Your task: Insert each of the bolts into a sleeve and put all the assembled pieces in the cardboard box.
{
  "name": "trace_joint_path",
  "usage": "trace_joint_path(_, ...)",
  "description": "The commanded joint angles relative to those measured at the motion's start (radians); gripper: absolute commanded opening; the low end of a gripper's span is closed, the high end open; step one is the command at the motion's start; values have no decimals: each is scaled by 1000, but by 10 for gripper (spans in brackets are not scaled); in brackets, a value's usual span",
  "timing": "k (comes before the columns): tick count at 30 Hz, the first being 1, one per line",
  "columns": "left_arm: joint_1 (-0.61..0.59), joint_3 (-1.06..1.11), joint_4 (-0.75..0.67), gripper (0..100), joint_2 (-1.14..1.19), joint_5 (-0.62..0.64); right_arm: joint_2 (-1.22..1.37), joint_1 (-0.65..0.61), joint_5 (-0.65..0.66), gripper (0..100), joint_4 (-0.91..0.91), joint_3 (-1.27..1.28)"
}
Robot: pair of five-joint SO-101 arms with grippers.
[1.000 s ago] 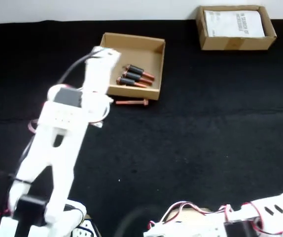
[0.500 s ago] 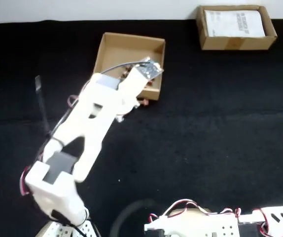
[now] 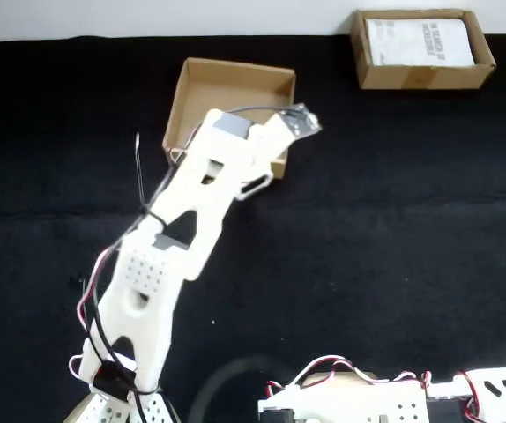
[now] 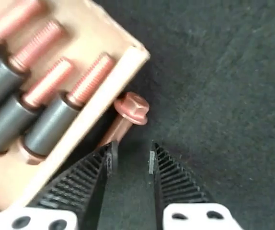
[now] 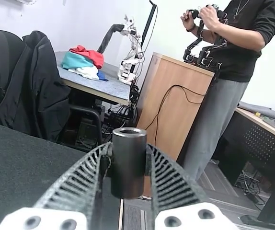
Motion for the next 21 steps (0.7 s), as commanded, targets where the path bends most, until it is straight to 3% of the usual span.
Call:
trace_joint_path(1, 18, -216, 51, 127, 110, -9, -8, -16, 15, 9, -28, 133)
trace_joint_path(8, 22, -506, 155, 120, 294, -40, -8, -16, 15, 9, -27, 133)
trace_joint_path(10, 25, -553, 193, 62, 318, -98, -8, -16, 15, 9, -27, 133)
trace_joint_path(12, 31, -570, 213, 3, 331, -129, -8, -19, 15, 9, -27, 133)
trace_joint_path(21, 35, -575, 336, 8, 331, -130, -8, -41, 15, 9, -25, 133)
